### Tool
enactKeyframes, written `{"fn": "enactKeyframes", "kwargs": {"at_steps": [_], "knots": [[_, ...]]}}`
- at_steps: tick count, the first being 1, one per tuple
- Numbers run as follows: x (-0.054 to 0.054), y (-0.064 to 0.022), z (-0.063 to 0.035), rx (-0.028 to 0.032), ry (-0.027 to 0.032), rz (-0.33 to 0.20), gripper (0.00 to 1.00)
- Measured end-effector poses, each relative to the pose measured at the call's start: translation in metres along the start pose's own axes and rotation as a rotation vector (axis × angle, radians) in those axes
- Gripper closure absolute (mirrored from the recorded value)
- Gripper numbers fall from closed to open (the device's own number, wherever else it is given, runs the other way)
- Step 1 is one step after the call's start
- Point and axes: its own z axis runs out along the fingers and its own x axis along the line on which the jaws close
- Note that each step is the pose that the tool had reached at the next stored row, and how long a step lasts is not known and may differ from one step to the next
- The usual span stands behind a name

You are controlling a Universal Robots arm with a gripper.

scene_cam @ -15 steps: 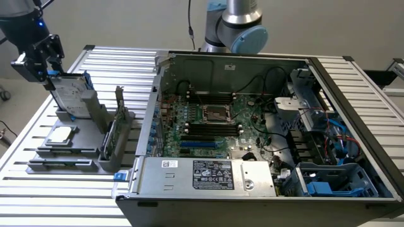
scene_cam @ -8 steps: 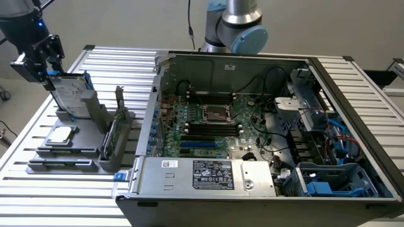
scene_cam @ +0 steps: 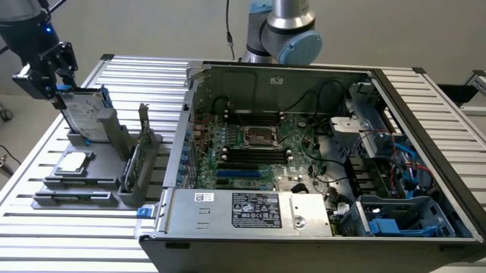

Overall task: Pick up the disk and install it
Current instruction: 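Pick up the disk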

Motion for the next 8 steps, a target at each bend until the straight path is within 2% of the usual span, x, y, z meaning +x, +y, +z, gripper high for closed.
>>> {"fn": "enactKeyframes", "kwargs": {"at_steps": [7,8], "knots": [[0.0000,0.0000,0.0009,0.0007,0.0000,0.002,0.40],[0.0000,0.0000,0.0010,0.0006,0.0000,0.002,0.43]]}}
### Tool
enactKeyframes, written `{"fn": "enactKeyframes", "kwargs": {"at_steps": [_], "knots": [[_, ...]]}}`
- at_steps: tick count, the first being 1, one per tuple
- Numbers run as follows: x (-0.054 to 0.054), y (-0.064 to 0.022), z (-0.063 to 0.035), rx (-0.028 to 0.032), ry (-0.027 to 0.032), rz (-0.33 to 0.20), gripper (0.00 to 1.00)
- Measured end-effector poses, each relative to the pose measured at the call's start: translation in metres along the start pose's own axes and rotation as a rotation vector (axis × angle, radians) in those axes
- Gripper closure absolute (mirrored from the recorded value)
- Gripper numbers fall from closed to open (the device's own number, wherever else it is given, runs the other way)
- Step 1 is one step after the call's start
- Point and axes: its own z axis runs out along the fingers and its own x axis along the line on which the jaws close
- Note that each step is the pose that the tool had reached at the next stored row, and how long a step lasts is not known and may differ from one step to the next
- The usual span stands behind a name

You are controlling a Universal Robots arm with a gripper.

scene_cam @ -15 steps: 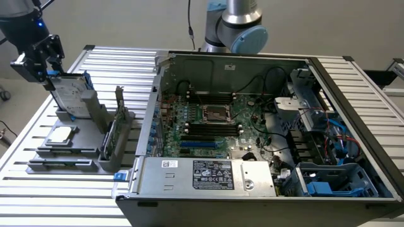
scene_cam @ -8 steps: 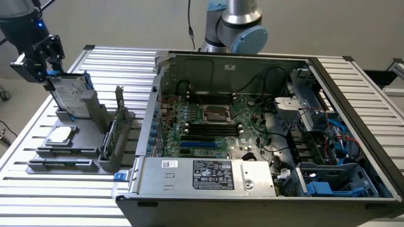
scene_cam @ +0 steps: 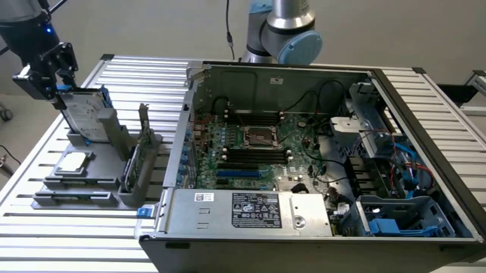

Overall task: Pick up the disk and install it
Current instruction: 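Pick up the disk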

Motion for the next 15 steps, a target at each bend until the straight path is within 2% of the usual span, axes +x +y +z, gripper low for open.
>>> {"fn": "enactKeyframes", "kwargs": {"at_steps": [3,4,10,11,12,15], "knots": [[0.0000,0.0000,0.0001,-0.0001,0.0000,0.000,0.49],[0.0000,0.0000,0.0001,0.0000,0.0000,0.000,0.56],[0.0000,0.0000,0.0003,0.0000,0.0000,0.001,0.56],[0.0000,0.0000,0.0003,0.0000,0.0000,0.001,0.58],[0.0000,0.0000,0.0002,-0.0001,0.0001,0.002,0.64],[0.0003,0.0000,0.0004,0.0002,-0.0002,0.002,0.67]]}}
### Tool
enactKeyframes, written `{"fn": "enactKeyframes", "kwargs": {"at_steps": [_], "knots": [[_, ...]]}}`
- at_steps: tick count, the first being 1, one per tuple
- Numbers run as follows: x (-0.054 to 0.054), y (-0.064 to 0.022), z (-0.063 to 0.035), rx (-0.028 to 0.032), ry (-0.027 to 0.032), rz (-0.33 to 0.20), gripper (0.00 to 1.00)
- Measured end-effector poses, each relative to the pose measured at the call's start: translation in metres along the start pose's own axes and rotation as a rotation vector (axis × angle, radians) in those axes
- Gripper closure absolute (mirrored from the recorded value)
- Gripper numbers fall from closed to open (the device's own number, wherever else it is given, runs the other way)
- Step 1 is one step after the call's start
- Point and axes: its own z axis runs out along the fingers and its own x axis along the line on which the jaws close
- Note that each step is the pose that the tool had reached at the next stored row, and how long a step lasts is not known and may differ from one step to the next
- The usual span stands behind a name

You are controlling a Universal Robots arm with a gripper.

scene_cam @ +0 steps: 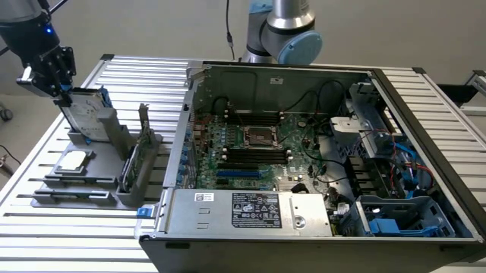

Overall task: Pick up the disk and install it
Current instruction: 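Pick up the disk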

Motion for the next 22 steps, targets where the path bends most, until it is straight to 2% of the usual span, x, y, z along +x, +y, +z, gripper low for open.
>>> {"fn": "enactKeyframes", "kwargs": {"at_steps": [22], "knots": [[0.0052,-0.0002,0.0006,-0.0002,0.0002,0.006,0.67]]}}
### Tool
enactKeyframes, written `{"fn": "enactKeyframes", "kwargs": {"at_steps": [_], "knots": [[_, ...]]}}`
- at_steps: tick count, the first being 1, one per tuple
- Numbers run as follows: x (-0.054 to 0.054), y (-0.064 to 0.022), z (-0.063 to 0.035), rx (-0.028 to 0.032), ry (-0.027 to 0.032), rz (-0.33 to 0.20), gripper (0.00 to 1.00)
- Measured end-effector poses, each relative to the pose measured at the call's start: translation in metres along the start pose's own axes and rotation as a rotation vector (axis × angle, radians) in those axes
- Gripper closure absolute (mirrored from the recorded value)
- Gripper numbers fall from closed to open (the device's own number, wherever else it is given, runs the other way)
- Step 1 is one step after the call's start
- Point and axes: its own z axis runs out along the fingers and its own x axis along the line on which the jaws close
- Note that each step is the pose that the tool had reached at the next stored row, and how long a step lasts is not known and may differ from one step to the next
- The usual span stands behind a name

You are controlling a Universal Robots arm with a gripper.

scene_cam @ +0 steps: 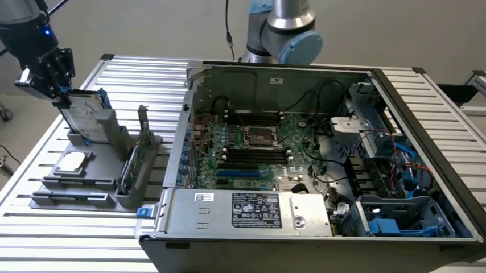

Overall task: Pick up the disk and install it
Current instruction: 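Pick up the disk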

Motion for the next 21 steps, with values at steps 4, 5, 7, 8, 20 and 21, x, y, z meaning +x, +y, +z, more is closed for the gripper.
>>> {"fn": "enactKeyframes", "kwargs": {"at_steps": [4,5,7,8,20,21], "knots": [[0.000,0.0000,0.0000,0.0000,0.0000,0.000,0.67],[0.000,0.0000,0.0000,0.0000,0.0000,0.000,0.67],[0.000,-0.0001,-0.0007,0.0000,0.0001,0.000,0.67],[0.000,-0.0001,-0.0013,0.0002,0.0000,0.000,0.67],[0.000,-0.0026,-0.0218,0.0000,0.0000,0.000,0.67],[0.000,-0.0029,-0.0247,-0.0002,0.0001,0.000,0.67]]}}
